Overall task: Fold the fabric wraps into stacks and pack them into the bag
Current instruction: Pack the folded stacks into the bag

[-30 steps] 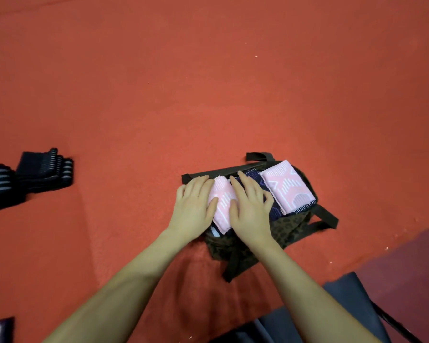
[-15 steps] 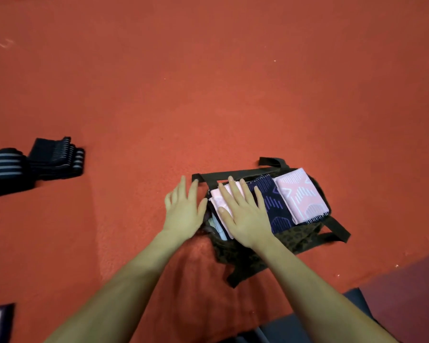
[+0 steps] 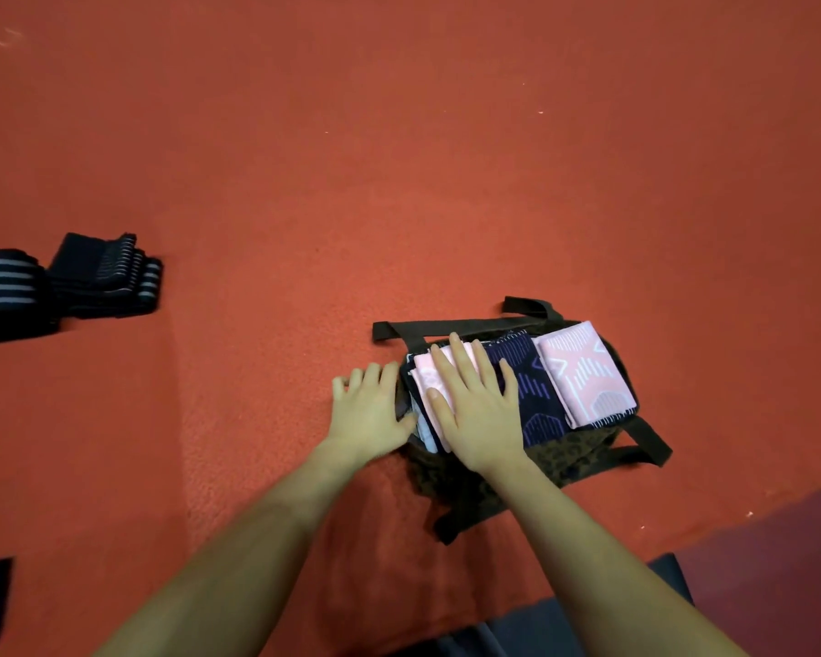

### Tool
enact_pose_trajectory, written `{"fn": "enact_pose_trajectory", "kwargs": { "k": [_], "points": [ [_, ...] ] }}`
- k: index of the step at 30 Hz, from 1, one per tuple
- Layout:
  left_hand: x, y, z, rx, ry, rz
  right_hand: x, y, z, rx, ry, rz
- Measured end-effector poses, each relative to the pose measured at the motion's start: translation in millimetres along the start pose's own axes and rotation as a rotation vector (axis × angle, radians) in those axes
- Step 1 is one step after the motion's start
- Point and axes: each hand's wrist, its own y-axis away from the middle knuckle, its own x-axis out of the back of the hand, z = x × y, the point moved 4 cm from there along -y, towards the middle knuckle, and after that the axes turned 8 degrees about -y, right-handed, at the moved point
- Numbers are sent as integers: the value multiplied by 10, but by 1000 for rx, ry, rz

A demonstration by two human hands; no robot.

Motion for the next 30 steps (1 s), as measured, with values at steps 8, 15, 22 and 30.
{"fn": "enact_pose_trajectory", "kwargs": {
  "k": [8,15,22,30],
  "points": [
    [120,-130,-36,-60,-153,284,4,24,-18,5,11,19],
    [32,-20,-108,-41,5,420,12,81,9,3,-7,38],
    [259,129,-76,-45,133,545,73,81,17,27,25,60],
    [179,-216,27,30,-38,162,8,35,-3,39,35,43]
  ]
}}
